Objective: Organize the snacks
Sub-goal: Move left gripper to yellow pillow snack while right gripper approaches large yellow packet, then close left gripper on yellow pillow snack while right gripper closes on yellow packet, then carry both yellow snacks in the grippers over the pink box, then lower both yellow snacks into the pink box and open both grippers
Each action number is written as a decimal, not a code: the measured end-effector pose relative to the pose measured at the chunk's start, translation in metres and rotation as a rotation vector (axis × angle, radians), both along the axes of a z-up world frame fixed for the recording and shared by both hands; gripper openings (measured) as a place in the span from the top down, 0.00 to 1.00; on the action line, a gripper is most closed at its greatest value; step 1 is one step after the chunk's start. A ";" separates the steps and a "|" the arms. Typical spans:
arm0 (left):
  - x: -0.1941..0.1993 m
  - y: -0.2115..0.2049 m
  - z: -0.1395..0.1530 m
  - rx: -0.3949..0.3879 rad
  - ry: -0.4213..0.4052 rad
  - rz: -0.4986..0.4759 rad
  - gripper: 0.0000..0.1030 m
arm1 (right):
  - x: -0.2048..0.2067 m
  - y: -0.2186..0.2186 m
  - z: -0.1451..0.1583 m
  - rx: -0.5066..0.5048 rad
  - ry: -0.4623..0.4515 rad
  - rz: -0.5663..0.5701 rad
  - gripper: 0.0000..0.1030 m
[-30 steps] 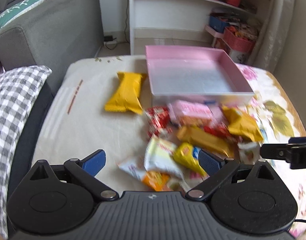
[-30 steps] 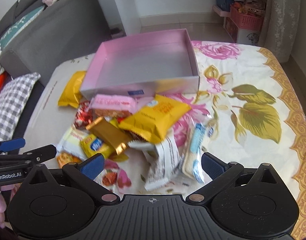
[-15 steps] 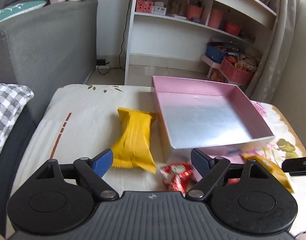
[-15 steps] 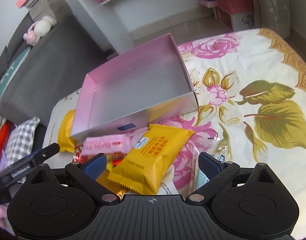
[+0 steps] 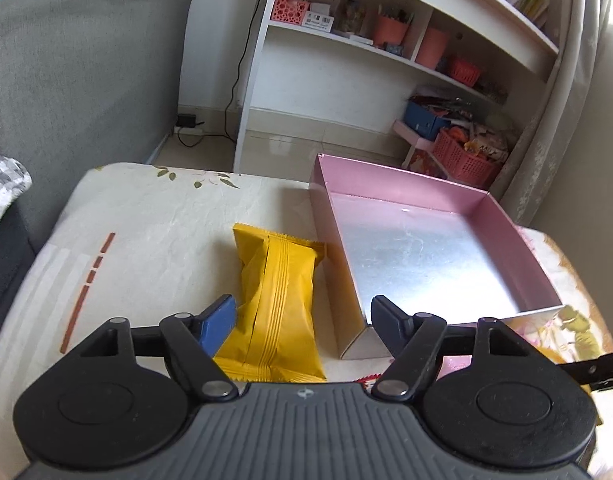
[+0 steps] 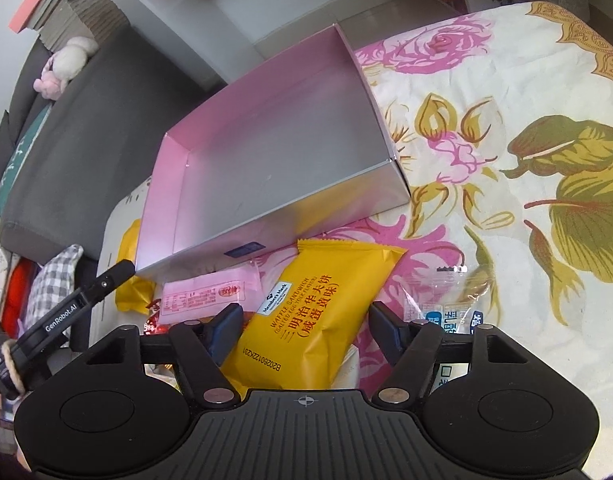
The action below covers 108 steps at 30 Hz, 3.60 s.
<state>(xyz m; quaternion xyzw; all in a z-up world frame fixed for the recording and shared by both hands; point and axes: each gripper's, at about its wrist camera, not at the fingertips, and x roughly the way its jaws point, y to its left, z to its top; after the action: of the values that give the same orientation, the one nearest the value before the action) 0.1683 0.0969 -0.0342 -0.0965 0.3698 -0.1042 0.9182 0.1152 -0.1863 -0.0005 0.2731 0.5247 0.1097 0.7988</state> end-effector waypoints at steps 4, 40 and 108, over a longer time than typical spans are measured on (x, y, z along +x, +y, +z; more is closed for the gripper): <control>0.003 0.007 -0.003 0.005 0.016 0.016 0.34 | 0.000 -0.003 -0.001 0.019 0.012 -0.010 0.33; 0.007 0.016 -0.004 -0.015 0.126 0.173 0.65 | -0.003 0.006 0.011 0.031 -0.023 -0.002 0.68; 0.034 -0.073 -0.001 0.109 0.051 -0.019 0.57 | 0.059 -0.014 0.018 -0.100 -0.292 -0.111 0.53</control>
<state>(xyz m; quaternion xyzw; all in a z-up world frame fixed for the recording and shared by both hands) 0.2027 0.0244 -0.0357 -0.0455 0.3992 -0.0900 0.9113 0.1741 -0.2003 0.0176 0.2425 0.3918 0.0778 0.8841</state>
